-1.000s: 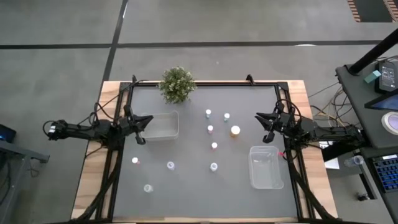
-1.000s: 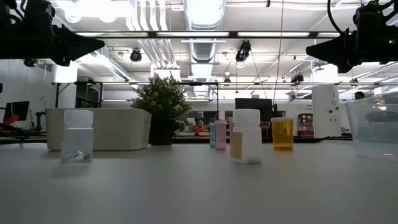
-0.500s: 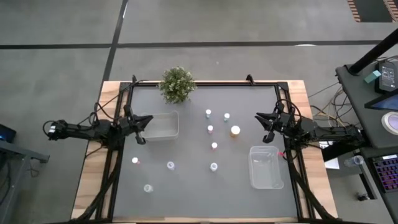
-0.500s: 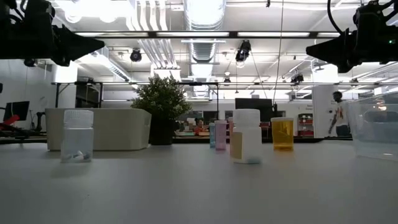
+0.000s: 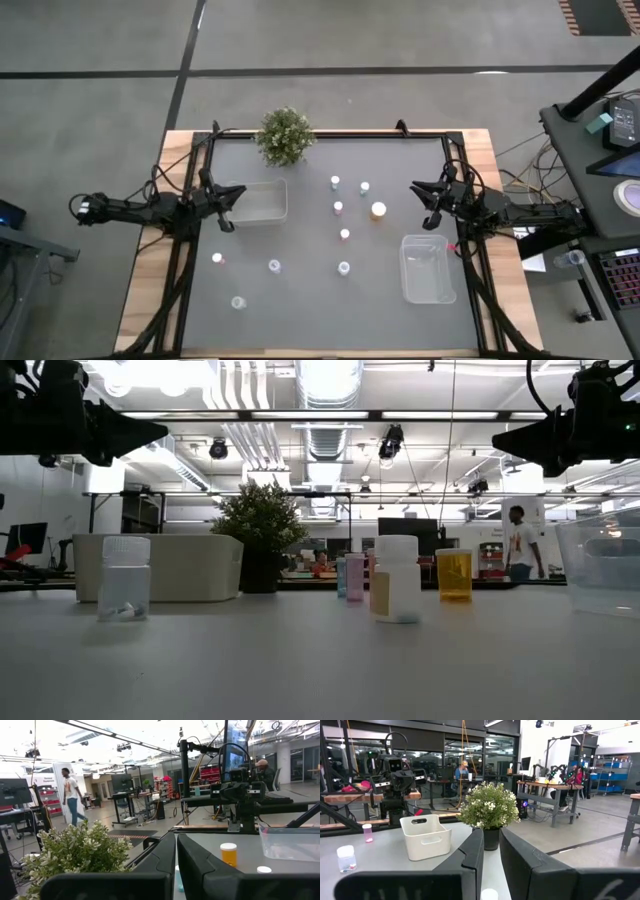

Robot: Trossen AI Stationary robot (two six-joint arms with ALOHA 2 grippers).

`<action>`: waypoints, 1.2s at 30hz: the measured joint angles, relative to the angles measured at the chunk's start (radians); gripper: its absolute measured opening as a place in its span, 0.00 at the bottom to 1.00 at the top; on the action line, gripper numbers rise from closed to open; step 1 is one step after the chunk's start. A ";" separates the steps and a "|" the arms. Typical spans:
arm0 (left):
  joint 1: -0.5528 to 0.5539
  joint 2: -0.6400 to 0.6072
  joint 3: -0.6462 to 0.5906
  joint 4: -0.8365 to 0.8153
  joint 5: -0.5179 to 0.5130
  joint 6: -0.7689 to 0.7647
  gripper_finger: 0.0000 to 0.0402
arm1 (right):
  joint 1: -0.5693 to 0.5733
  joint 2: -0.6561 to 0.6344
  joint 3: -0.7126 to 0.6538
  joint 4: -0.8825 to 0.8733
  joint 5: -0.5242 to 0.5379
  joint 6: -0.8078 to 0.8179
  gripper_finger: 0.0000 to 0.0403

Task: Pick and place medicine bottles into bin by pill shape (circle, oval)
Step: Put the orange pill bottle into the gray bin

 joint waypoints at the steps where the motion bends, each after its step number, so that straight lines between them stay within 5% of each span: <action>1: 0.000 0.000 0.000 0.000 0.002 0.000 0.00 | 0.000 0.000 0.000 0.000 0.000 0.000 0.13; 14: 0.000 0.000 0.000 0.000 0.003 0.000 0.00 | 0.000 0.000 0.000 0.000 0.000 0.015 0.13; 21: 0.000 0.000 0.000 0.000 0.003 0.000 0.00 | 0.000 0.000 0.000 0.000 -0.027 0.515 0.13; 31: 0.000 0.000 0.000 0.000 0.001 0.000 0.00 | 0.000 0.000 0.000 0.000 -0.027 0.489 0.13; 36: 0.000 0.000 0.000 0.032 -0.004 -0.001 0.00 | 0.000 0.000 0.000 0.000 0.071 0.382 0.13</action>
